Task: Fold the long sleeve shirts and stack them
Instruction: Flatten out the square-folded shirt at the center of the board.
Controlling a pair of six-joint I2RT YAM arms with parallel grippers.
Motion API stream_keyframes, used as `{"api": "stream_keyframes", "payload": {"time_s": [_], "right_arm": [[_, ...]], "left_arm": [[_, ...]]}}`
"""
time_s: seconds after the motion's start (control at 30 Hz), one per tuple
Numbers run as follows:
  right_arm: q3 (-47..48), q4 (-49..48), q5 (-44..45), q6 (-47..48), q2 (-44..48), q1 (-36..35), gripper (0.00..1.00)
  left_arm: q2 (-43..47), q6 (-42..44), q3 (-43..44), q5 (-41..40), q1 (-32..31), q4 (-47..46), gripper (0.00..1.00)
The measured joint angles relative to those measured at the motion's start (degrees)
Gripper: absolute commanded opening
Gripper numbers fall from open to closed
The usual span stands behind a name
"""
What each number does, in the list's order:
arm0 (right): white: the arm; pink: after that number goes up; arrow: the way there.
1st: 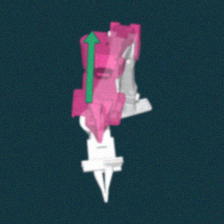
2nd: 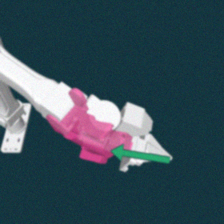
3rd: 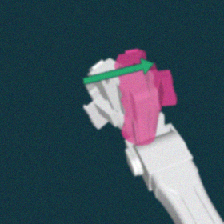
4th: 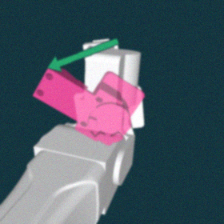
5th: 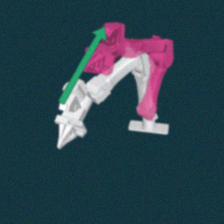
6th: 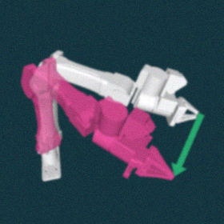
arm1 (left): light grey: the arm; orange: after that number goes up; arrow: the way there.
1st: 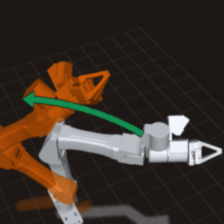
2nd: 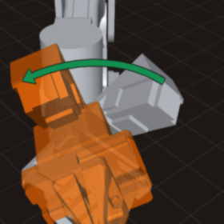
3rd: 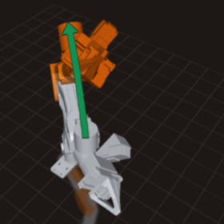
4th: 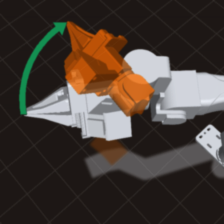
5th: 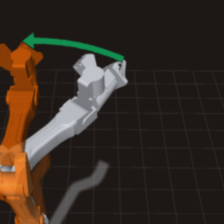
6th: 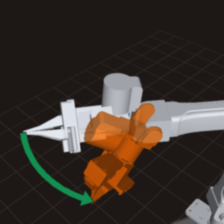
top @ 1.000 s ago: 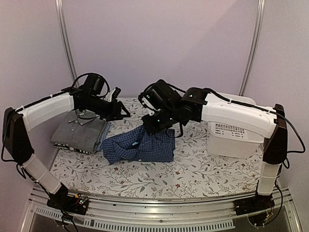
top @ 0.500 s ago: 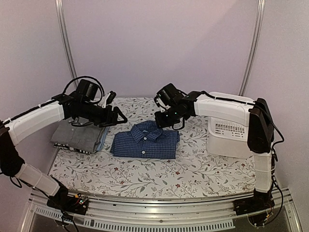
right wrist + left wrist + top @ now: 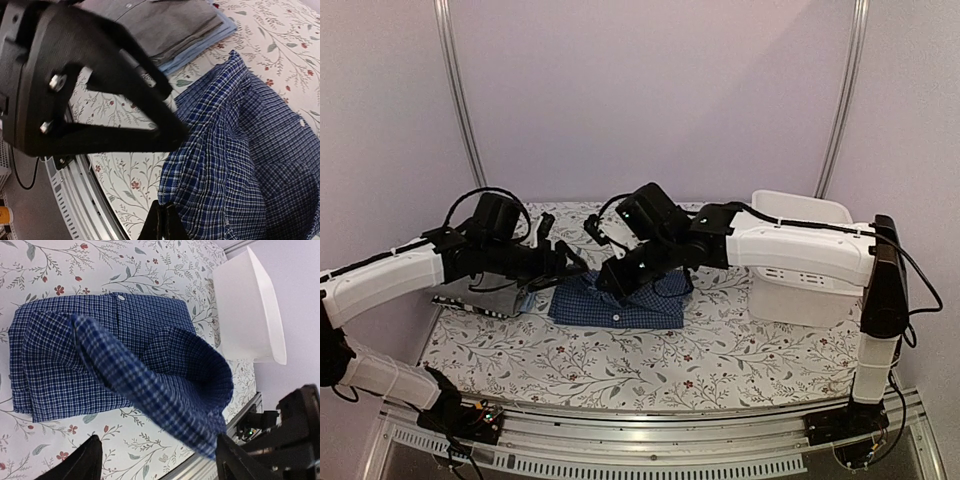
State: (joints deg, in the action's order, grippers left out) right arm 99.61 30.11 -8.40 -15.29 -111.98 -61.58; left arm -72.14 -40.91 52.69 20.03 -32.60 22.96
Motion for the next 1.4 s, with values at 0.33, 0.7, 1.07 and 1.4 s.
{"api": "stream_keyframes", "payload": {"time_s": [0.33, 0.7, 1.07, 1.4], "right_arm": [[-1.3, -1.9, -5.0, 1.9, -2.2, -6.0, 0.0], [3.2, -2.2, -5.7, 4.5, -7.7, -5.5, 0.5], [6.1, -1.6, -0.4, 4.5, -9.0, 4.8, 0.75], [10.3, 1.7, 8.2, 8.3, -20.8, 7.0, 0.71]], "left_arm": [[3.5, -10.9, -10.0, 3.8, 0.1, -5.9, 0.38], [9.2, -12.4, -16.9, 3.7, 0.1, -3.2, 0.0], [13.6, -14.3, -20.9, -2.4, 0.1, 0.9, 0.0], [15.3, -14.8, -21.1, -6.3, 0.2, 4.2, 0.0]]}}
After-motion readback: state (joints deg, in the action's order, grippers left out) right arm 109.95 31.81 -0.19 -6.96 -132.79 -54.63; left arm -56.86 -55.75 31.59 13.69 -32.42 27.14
